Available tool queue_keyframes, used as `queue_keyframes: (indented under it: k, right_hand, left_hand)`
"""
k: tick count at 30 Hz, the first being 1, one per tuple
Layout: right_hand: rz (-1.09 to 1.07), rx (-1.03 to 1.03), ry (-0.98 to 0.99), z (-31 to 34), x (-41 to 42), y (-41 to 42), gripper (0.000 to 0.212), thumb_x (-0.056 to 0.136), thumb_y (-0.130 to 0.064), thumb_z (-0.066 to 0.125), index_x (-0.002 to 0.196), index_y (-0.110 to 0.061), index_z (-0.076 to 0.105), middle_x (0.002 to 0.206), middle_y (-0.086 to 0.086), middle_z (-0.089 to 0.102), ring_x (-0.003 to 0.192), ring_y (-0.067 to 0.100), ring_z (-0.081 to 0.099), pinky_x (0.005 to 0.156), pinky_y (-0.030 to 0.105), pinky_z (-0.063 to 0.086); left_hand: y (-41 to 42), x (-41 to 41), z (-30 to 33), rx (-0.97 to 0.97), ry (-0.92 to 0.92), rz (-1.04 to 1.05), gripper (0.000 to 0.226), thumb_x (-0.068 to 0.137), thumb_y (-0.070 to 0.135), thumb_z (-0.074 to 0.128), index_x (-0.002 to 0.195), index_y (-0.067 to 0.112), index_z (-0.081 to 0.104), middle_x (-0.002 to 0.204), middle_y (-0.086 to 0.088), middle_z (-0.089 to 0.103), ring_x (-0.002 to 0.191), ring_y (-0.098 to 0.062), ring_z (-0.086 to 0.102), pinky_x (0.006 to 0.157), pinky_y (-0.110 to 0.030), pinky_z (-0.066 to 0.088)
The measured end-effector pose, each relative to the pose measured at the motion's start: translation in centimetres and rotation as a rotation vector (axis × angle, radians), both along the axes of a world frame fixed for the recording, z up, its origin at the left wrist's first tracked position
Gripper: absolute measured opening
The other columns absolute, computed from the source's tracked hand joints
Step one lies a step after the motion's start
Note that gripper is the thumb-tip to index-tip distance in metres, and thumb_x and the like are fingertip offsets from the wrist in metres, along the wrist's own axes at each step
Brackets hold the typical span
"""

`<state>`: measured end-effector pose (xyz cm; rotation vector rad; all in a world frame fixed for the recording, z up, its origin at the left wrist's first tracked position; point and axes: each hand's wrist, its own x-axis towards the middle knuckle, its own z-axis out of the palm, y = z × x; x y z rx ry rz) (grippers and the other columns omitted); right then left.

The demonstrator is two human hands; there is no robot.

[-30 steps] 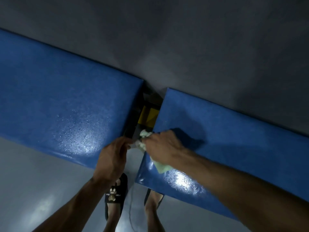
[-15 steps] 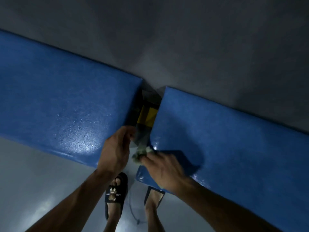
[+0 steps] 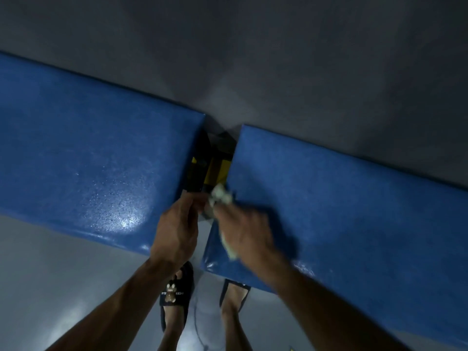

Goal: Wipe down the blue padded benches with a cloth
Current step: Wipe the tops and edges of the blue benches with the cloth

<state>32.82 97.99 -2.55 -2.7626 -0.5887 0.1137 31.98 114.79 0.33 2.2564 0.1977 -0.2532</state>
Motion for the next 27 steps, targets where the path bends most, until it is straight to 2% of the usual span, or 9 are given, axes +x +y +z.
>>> queue_keyframes:
  k: [3, 5, 7, 9, 13, 16, 18, 23, 27]
  right_hand:
    - [0.257, -0.005, 0.072, 0.3, -6.6, -0.6, 0.040, 0.067, -0.026, 0.079, 0.103, -0.028, 0.061, 0.089, -0.006, 0.060, 0.067, 0.015, 0.057, 0.053, 0.028, 0.044]
    - [0.427, -0.051, 0.078, 0.2, -4.3, -2.1, 0.047, 0.062, -0.032, 0.080, 0.104, -0.030, 0.060, 0.086, -0.007, 0.062, 0.066, 0.015, 0.058, 0.055, 0.027, 0.042]
    - [0.453, -0.104, 0.001, 0.3, 0.6, -3.4, 0.054, 0.058, -0.032, 0.083, 0.108, -0.033, 0.062, 0.081, -0.005, 0.066, 0.057, 0.019, 0.060, 0.050, 0.026, 0.040]
    - [0.295, -0.093, -0.106, 0.7, 6.3, -4.8, 0.053, 0.064, -0.032, 0.081, 0.114, -0.034, 0.063, 0.080, -0.003, 0.067, 0.055, 0.023, 0.062, 0.047, 0.026, 0.042]
    - [-0.045, -0.346, -0.185, 0.7, 12.2, -6.9, 0.047, 0.074, -0.024, 0.070, 0.118, -0.033, 0.058, 0.081, -0.001, 0.069, 0.057, 0.027, 0.065, 0.046, 0.028, 0.038]
    - [-0.464, -0.262, -0.203, 0.8, 11.8, -7.9, 0.028, 0.080, -0.012, 0.068, 0.106, -0.024, 0.067, 0.069, 0.004, 0.066, 0.046, 0.029, 0.060, 0.044, 0.026, 0.034]
    - [-0.534, -0.219, -0.190, 0.9, 9.2, -7.1, 0.029, 0.075, -0.007, 0.072, 0.100, -0.020, 0.068, 0.064, 0.004, 0.063, 0.042, 0.029, 0.057, 0.040, 0.025, 0.035]
    - [-0.122, -0.155, -0.030, 1.8, -1.0, -5.8, 0.026, 0.079, -0.015, 0.067, 0.101, -0.027, 0.062, 0.078, -0.002, 0.062, 0.062, 0.024, 0.063, 0.045, 0.031, 0.046]
    - [-0.019, -0.254, -0.079, 1.8, 3.0, -8.8, 0.028, 0.079, -0.025, 0.066, 0.107, -0.029, 0.064, 0.081, -0.003, 0.066, 0.064, 0.024, 0.066, 0.044, 0.029, 0.044]
  left_hand:
    - [0.2, -0.2, -0.2, 0.057, -0.014, 0.014, 0.034, 0.093, 0.013, 0.040, 0.114, 0.023, 0.064, 0.107, 0.008, 0.069, 0.096, -0.011, 0.068, 0.082, -0.033, 0.056]
    - [0.2, -0.2, 0.0, 0.069, -0.038, -0.008, 0.035, 0.094, 0.012, 0.040, 0.117, 0.020, 0.065, 0.110, 0.007, 0.067, 0.098, -0.013, 0.067, 0.084, -0.032, 0.054]
    - [-0.1, 0.0, 0.2, 0.049, -0.050, -0.030, 0.035, 0.094, 0.012, 0.040, 0.117, 0.019, 0.065, 0.110, 0.006, 0.067, 0.097, -0.010, 0.065, 0.085, -0.029, 0.053]
    - [-0.4, 0.1, 0.1, 0.034, -0.039, -0.039, 0.032, 0.098, 0.008, 0.041, 0.114, 0.020, 0.065, 0.109, 0.006, 0.066, 0.096, -0.008, 0.063, 0.083, -0.021, 0.050]
    - [-1.1, -0.1, 0.1, 0.017, 0.004, -0.012, 0.032, 0.100, 0.003, 0.044, 0.119, 0.019, 0.064, 0.110, 0.009, 0.064, 0.096, -0.006, 0.062, 0.083, -0.015, 0.046]
    - [-1.6, -0.4, 0.1, 0.005, 0.005, -0.026, 0.033, 0.099, 0.012, 0.039, 0.120, 0.019, 0.064, 0.109, 0.011, 0.062, 0.094, 0.000, 0.058, 0.081, -0.002, 0.040]
    - [-1.8, -0.4, 0.2, 0.002, 0.010, -0.047, 0.036, 0.097, 0.020, 0.037, 0.120, 0.021, 0.063, 0.111, 0.011, 0.062, 0.095, 0.000, 0.058, 0.082, -0.004, 0.040]
    - [-2.3, -0.2, 1.1, -0.048, -0.015, -0.062, 0.040, 0.095, 0.042, 0.032, 0.116, 0.028, 0.063, 0.103, 0.019, 0.060, 0.091, 0.002, 0.057, 0.079, -0.014, 0.046]
    - [-2.0, -0.1, 0.3, -0.031, 0.045, -0.111, 0.043, 0.094, 0.048, 0.031, 0.123, 0.033, 0.060, 0.115, 0.009, 0.064, 0.099, -0.006, 0.062, 0.085, -0.031, 0.055]
